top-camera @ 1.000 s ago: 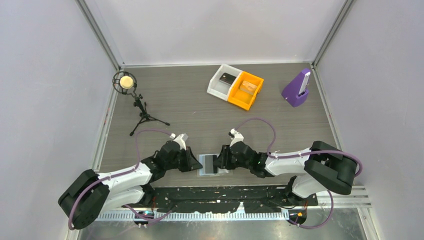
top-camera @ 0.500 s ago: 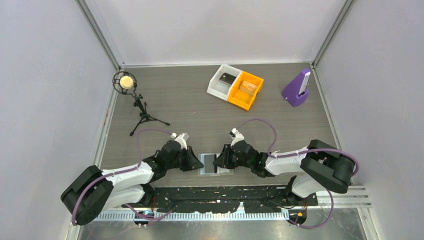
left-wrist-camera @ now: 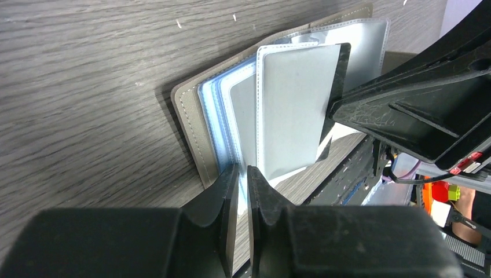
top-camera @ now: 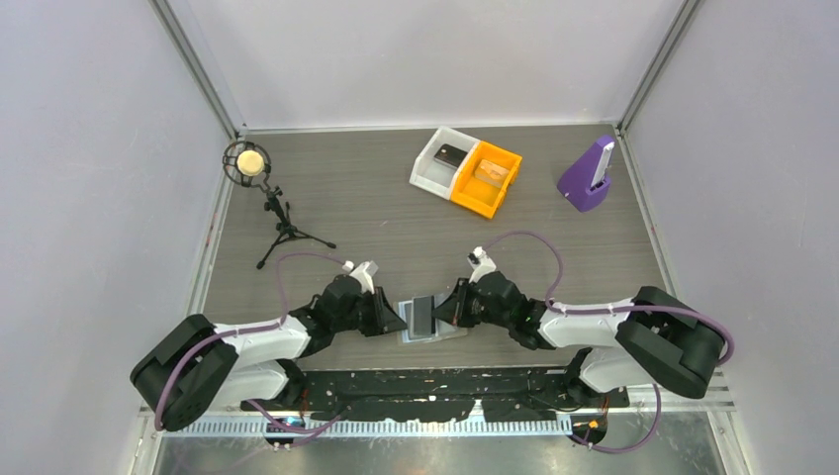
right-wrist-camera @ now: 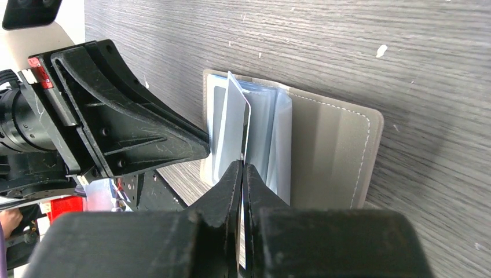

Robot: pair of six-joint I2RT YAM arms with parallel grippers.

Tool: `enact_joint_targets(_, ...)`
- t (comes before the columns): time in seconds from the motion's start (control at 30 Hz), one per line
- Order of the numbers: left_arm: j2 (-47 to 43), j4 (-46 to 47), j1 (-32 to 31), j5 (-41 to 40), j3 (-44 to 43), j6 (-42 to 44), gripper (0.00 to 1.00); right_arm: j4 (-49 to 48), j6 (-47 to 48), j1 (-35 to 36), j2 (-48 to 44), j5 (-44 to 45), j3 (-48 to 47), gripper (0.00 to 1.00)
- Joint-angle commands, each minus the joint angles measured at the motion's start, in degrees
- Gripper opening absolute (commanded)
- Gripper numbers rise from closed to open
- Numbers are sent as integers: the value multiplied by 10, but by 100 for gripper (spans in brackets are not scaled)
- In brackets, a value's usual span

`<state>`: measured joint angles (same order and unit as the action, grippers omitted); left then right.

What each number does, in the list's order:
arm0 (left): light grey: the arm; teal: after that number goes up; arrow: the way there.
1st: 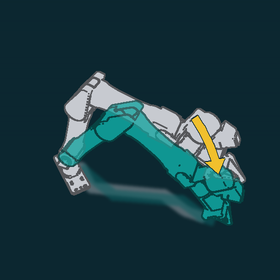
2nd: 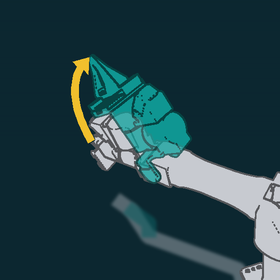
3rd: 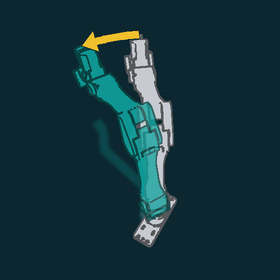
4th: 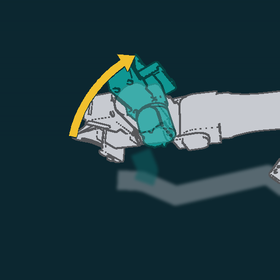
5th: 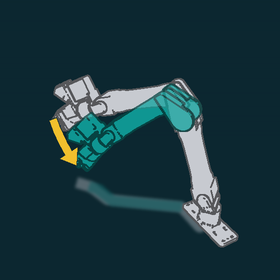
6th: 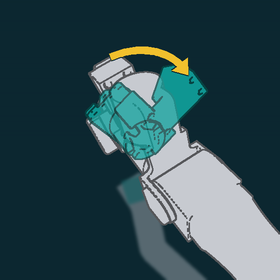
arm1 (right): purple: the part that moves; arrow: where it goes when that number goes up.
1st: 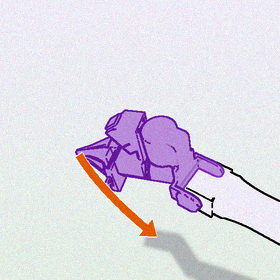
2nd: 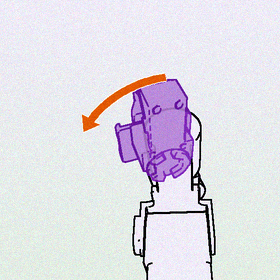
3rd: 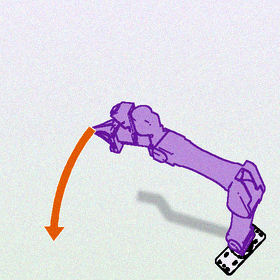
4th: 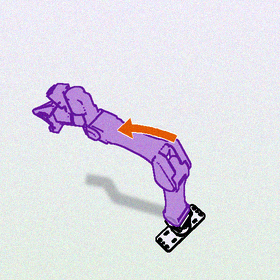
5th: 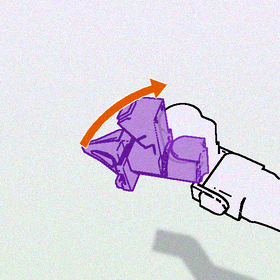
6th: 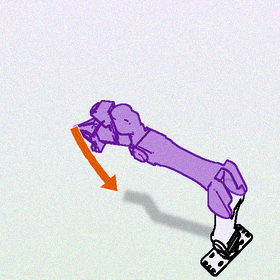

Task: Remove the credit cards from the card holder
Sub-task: Remove the credit card from the card holder.

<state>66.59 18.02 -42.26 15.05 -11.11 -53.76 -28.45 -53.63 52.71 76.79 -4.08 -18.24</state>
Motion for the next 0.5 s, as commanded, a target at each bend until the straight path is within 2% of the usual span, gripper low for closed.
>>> enact_joint_targets(0.0, 32, -11, -2, -4, 7, 15, 14, 22, 27, -12, -29, -10, 7, 5)
enact_joint_targets(0.13, 30, -14, -2, -2, 6, 17, 15, 55, 33, -25, -70, -12, 16, 5)
enact_joint_targets(0.37, 12, -41, -2, -8, -8, 27, 16, 214, 76, -34, -186, 35, -15, 5)
enact_joint_targets(0.47, 6, -50, -2, -5, -19, 28, 17, 244, 96, -34, -222, 56, -24, 5)
